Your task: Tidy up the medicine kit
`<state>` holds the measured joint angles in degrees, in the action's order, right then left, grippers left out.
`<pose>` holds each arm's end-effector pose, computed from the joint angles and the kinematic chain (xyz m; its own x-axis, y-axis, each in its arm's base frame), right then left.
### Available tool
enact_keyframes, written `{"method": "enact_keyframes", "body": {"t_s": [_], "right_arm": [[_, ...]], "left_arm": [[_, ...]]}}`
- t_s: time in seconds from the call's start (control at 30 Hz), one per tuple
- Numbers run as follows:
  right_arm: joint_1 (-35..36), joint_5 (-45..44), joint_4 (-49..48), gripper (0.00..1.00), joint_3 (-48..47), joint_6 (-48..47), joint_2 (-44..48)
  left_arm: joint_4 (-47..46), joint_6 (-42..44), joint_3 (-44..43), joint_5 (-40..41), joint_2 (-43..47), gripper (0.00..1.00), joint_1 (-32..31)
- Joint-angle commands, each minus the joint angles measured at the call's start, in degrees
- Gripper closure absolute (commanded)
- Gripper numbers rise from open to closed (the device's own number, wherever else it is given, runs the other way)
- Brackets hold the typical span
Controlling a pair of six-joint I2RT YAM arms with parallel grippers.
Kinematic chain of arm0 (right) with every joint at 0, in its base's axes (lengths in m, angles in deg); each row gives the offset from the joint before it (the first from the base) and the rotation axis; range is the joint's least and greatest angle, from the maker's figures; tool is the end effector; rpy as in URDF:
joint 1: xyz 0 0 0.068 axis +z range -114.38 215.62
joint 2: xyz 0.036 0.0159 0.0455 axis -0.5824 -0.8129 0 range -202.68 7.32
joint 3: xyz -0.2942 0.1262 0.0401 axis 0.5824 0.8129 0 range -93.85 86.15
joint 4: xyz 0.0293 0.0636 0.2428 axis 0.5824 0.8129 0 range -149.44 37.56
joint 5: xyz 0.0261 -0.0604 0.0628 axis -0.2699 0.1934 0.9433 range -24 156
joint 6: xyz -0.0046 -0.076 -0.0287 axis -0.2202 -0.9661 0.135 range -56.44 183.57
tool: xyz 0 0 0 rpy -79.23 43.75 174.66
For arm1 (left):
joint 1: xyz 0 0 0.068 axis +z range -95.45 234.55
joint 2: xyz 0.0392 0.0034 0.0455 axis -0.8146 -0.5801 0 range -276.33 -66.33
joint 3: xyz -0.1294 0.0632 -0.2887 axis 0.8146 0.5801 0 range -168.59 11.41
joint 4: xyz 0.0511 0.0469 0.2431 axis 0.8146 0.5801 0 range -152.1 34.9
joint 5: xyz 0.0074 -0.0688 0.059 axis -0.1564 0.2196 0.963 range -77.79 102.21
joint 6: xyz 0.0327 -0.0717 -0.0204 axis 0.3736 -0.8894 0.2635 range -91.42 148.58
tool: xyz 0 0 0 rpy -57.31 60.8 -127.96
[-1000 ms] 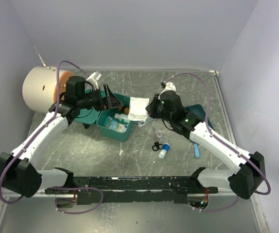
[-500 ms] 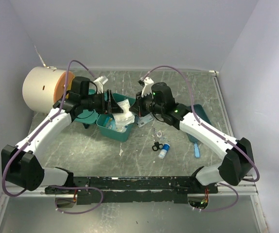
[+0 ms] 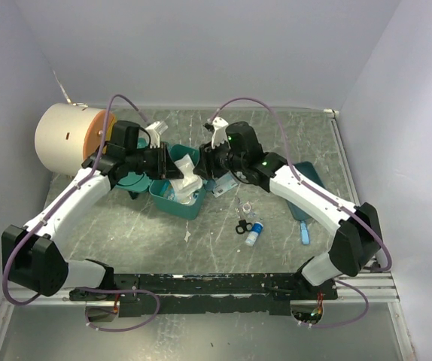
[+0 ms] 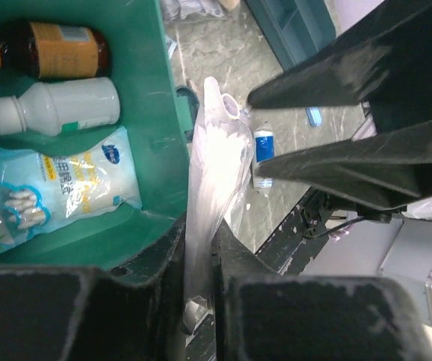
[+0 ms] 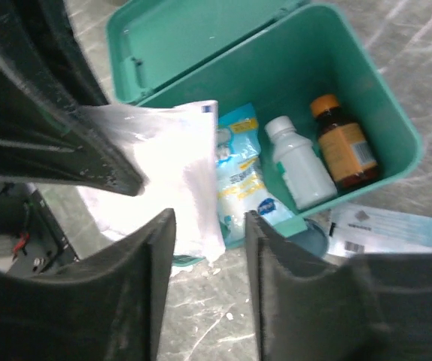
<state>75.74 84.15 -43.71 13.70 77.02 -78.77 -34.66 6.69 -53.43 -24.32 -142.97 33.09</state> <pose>0.2646 0.2517 0.3615 -0.5555 -0.1790 -0.8120 -0.7102 0.6101 0.3513 0.2559 -0.1456 0.3480 -0.8159 -0.0012 -0.5782 0.4514 0.6236 -0.6382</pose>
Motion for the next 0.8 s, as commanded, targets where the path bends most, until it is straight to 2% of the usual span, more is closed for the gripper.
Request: {"method": "enact_keyframes", "body": {"t_s": [0.0, 0.13, 0.27, 0.33, 0.6, 0.77], "right_arm": [[-0.8, -10.7, 1.0, 0.54, -0.7, 4.8, 2.6], [-1.9, -19.0, 0.4, 0.52, 1.7, 10.0, 5.9], [-3.1, -24.8, -0.2, 0.51, 5.1, 15.2, 8.8], [-3.6, -25.4, -0.7, 0.51, 6.7, 17.2, 9.5], [-4.6, -24.4, 0.2, 0.51, 7.7, 20.5, 6.5], [-5.7, -22.9, 0.4, 0.51, 7.2, 20.0, 3.7]], "left_arm": [[-5.5, -5.8, 4.0, 4.6, 2.9, 0.77, -0.3], [-11.9, -12.3, 7.9, 9.7, 4.2, 0.76, -0.4], [-12.2, -13.4, 8.5, 17.5, 3.7, 0.76, -2.5], [-11.2, -13.7, 7.9, 22.9, 2.5, 0.76, -4.0], [-8.5, -13.7, 5.3, 33.1, -3.1, 0.76, -9.8], [-7.0, -11.6, 6.3, 36.1, -3.2, 0.76, -10.1]]}}
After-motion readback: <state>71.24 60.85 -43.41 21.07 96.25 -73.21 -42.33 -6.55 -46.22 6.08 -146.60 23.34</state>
